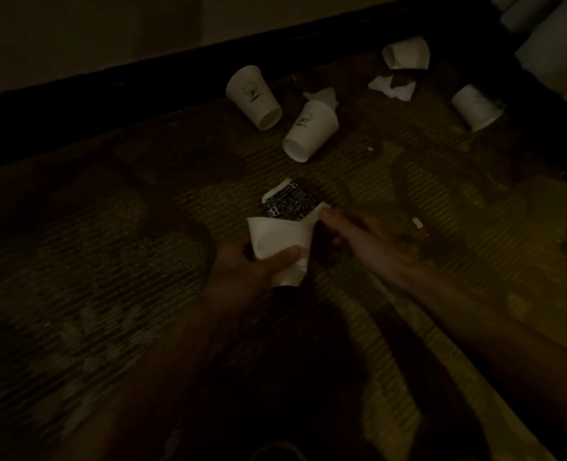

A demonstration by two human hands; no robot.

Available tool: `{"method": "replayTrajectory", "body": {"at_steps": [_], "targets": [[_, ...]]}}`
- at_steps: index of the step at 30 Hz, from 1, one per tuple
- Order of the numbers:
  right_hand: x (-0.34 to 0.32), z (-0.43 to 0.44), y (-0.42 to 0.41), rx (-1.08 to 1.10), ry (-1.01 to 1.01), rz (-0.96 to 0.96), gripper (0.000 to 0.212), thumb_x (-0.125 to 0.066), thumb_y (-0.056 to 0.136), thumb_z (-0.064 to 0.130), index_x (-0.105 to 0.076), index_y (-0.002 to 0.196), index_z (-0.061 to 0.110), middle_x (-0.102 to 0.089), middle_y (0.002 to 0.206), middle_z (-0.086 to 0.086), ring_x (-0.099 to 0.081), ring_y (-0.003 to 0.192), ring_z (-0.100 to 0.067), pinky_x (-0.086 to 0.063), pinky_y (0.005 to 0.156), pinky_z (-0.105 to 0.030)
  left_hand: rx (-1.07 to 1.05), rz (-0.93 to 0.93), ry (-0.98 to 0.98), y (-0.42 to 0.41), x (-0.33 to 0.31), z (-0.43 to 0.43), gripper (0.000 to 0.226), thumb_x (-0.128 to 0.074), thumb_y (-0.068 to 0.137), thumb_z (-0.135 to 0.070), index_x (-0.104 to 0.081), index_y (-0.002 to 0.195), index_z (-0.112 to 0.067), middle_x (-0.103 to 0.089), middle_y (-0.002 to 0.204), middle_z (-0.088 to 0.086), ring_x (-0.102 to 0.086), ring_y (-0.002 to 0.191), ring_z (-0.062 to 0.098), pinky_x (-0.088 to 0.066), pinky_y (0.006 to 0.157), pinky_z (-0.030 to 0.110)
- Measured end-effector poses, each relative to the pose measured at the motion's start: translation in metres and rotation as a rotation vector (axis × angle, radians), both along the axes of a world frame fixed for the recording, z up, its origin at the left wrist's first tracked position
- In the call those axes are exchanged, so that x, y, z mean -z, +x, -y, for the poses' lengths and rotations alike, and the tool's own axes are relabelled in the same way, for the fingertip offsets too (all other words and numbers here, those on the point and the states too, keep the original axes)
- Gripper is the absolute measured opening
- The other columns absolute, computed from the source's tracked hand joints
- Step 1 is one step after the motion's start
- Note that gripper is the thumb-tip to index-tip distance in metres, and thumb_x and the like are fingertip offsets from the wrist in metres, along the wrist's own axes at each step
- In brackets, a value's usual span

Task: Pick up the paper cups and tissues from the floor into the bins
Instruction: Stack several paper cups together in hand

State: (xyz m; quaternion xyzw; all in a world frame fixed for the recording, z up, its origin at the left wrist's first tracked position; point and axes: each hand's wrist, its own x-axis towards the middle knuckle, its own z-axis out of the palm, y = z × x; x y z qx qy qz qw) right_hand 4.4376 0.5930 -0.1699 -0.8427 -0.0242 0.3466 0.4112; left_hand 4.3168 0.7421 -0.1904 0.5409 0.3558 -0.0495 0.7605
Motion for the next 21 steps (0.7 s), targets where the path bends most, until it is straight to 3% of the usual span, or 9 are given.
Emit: {"method": "replayTrajectory", "body": {"at_steps": [2, 3, 5, 7, 11, 14, 18, 21], "targets": [[0.009, -0.014, 0.013, 0.039, 0.011, 0.155, 0.053, -0.072, 0.078, 0.053, -0.060, 0.120, 0.021, -0.062, 0.109, 0.009, -0.058, 0.095, -0.005, -0.048, 0.077, -0.016, -0.083, -0.053, -0.067, -0.003, 0.002, -0.012, 0.023, -0.082, 0.073, -0.031, -0.062, 0.082, -0.023, -0.069, 0.057, -0.018, -0.066, 0.053, -0.003, -0.047, 0.042, 0.012], [0.014, -0.021, 0.019, 0.002, -0.008, 0.213, 0.054, -0.072, 0.082, 0.044, -0.055, 0.126, 0.018, -0.060, 0.115, 0.008, -0.057, 0.100, -0.005, -0.048, 0.083, -0.014, -0.126, -0.078, -0.119, -0.004, 0.003, -0.017, 0.026, -0.081, 0.070, -0.036, -0.062, 0.082, -0.022, -0.069, 0.056, -0.017, -0.067, 0.053, -0.001, -0.047, 0.041, 0.013], [0.026, -0.033, 0.026, -0.095, -0.074, 0.244, 0.067, -0.072, 0.084, 0.039, -0.045, 0.140, 0.014, -0.054, 0.136, -0.001, -0.052, 0.122, -0.018, -0.043, 0.104, -0.029, -0.206, -0.106, -0.226, -0.009, 0.003, -0.026, 0.041, -0.080, 0.058, -0.045, -0.064, 0.086, -0.020, -0.073, 0.065, -0.010, -0.071, 0.059, 0.006, -0.051, 0.044, 0.017], [0.036, -0.041, 0.029, -0.181, -0.154, 0.273, 0.065, -0.071, 0.085, 0.037, -0.045, 0.141, 0.015, -0.051, 0.140, -0.007, -0.049, 0.126, -0.024, -0.041, 0.106, -0.037, -0.241, -0.106, -0.296, -0.011, 0.005, -0.033, 0.061, -0.079, 0.047, -0.050, -0.067, 0.097, -0.016, -0.077, 0.081, 0.000, -0.074, 0.071, 0.013, -0.054, 0.049, 0.022], [0.049, -0.045, 0.025, -0.187, -0.182, 0.351, 0.051, -0.075, 0.083, 0.026, -0.055, 0.128, 0.013, -0.057, 0.129, -0.009, -0.054, 0.117, -0.024, -0.045, 0.098, -0.036, -0.244, -0.086, -0.416, -0.014, 0.009, -0.041, 0.082, -0.080, 0.040, -0.053, -0.065, 0.112, -0.015, -0.077, 0.099, 0.007, -0.075, 0.085, 0.020, -0.057, 0.060, 0.029], [0.047, -0.049, 0.016, -0.122, -0.071, 0.245, 0.037, -0.078, 0.081, 0.020, -0.054, 0.110, 0.022, -0.058, 0.111, 0.002, -0.055, 0.104, -0.017, -0.047, 0.086, -0.031, -0.244, -0.025, -0.526, -0.017, 0.009, -0.046, 0.075, -0.079, 0.051, -0.049, -0.063, 0.115, -0.013, -0.076, 0.102, 0.010, -0.074, 0.088, 0.022, -0.059, 0.060, 0.032], [0.033, -0.051, 0.005, -0.066, 0.069, 0.100, 0.030, -0.077, 0.081, 0.022, -0.055, 0.096, 0.035, -0.057, 0.098, 0.017, -0.057, 0.085, 0.001, -0.045, 0.063, -0.013, -0.150, 0.082, -0.661, -0.014, 0.004, -0.044, 0.056, -0.073, 0.067, -0.042, -0.064, 0.114, -0.013, -0.075, 0.105, 0.011, -0.074, 0.091, 0.022, -0.060, 0.065, 0.032], [0.025, -0.051, -0.006, -0.051, 0.121, -0.056, 0.021, -0.074, 0.083, 0.023, -0.060, 0.090, 0.038, -0.063, 0.092, 0.014, -0.065, 0.075, -0.002, -0.049, 0.050, -0.013, -0.079, 0.098, -0.634, -0.010, 0.001, -0.038, 0.062, -0.073, 0.067, -0.044, -0.062, 0.120, -0.013, -0.073, 0.111, 0.012, -0.072, 0.098, 0.023, -0.060, 0.069, 0.033]]}}
